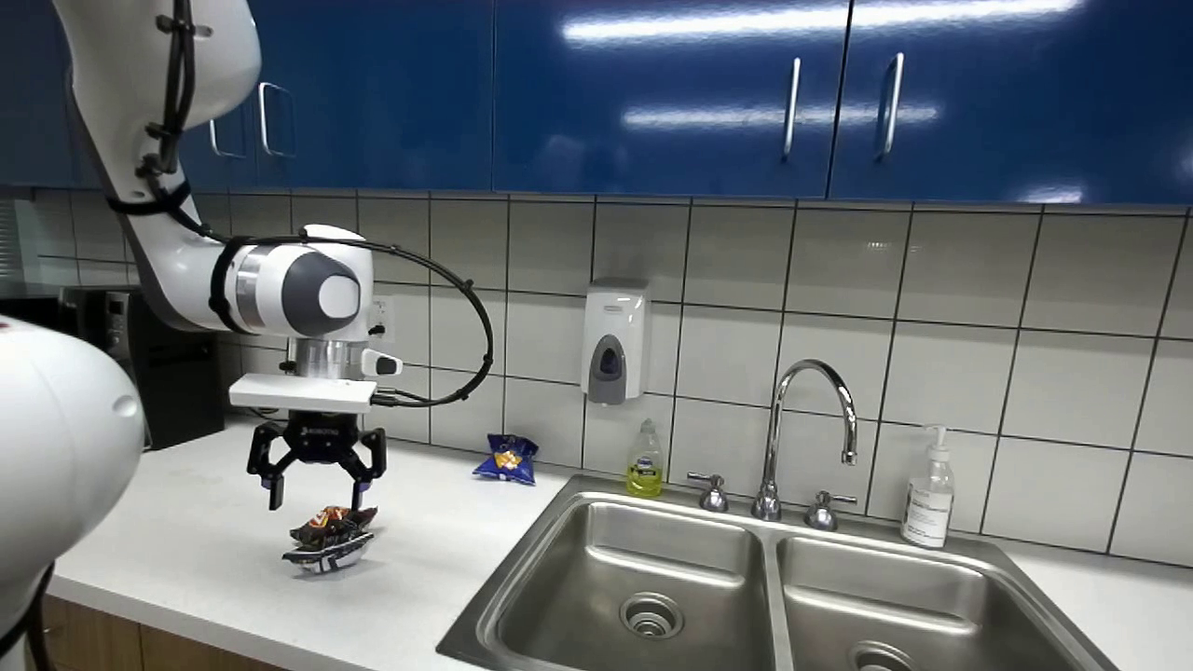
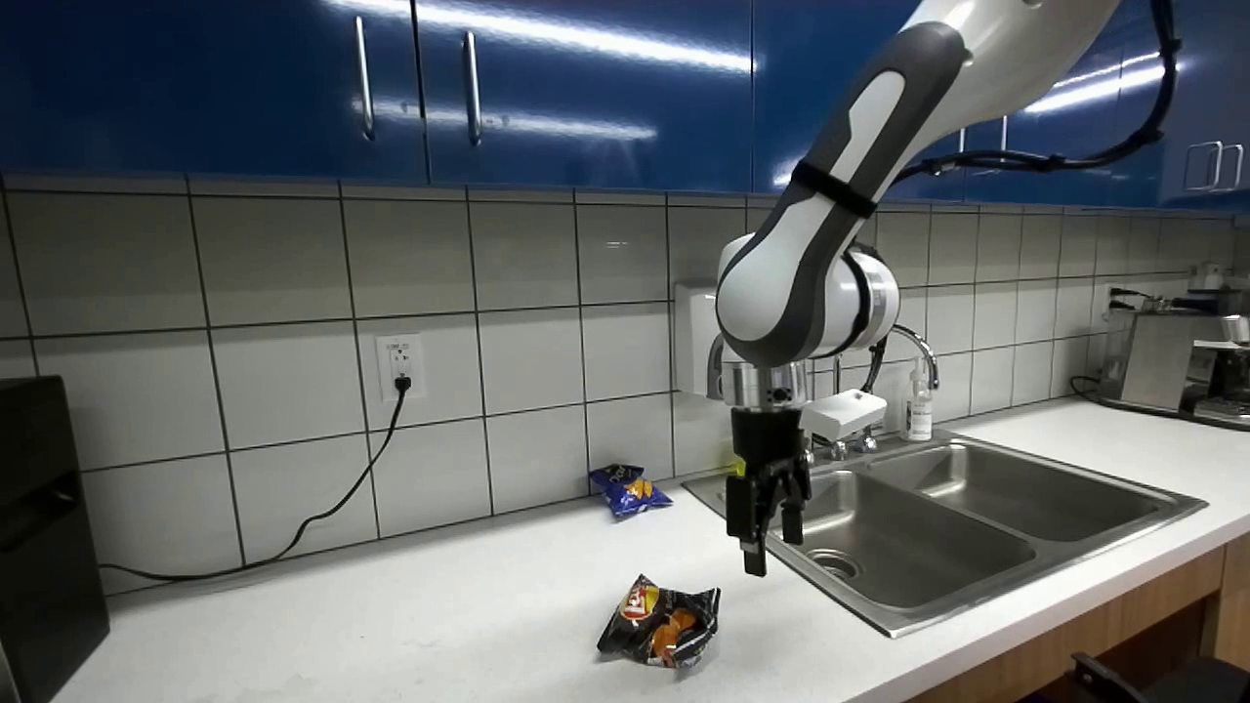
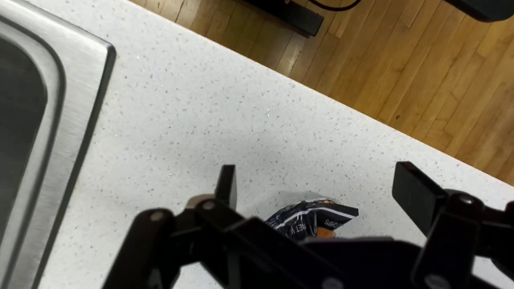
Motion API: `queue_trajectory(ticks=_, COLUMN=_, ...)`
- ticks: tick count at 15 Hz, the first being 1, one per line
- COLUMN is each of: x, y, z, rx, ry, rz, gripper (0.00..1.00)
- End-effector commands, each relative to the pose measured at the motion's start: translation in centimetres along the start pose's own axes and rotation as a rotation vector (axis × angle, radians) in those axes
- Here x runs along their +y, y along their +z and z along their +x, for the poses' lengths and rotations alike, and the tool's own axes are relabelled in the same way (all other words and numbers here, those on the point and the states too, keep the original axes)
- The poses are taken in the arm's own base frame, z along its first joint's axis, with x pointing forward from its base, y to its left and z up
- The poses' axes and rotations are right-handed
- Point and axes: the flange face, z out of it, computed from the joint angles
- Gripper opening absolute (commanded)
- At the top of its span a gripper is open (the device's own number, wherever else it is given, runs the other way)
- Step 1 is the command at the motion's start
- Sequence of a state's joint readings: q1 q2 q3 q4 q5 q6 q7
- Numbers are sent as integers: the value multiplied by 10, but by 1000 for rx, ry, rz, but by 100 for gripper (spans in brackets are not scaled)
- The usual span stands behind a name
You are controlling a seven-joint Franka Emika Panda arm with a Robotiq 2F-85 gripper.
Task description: Put the black packet inside the sink
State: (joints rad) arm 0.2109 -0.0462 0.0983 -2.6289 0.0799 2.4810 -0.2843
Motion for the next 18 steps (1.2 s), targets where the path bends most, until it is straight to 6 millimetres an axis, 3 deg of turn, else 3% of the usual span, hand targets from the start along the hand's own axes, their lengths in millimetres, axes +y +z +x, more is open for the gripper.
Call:
queue_trajectory(ticks=1, x=-2, y=11, z=22, rx=1, ry=-73, rz=3, gripper=100)
queue_trajectory(ticks=18, x=-14, y=62, z=100, rx=34, ry=-232, rz=-63, gripper=100)
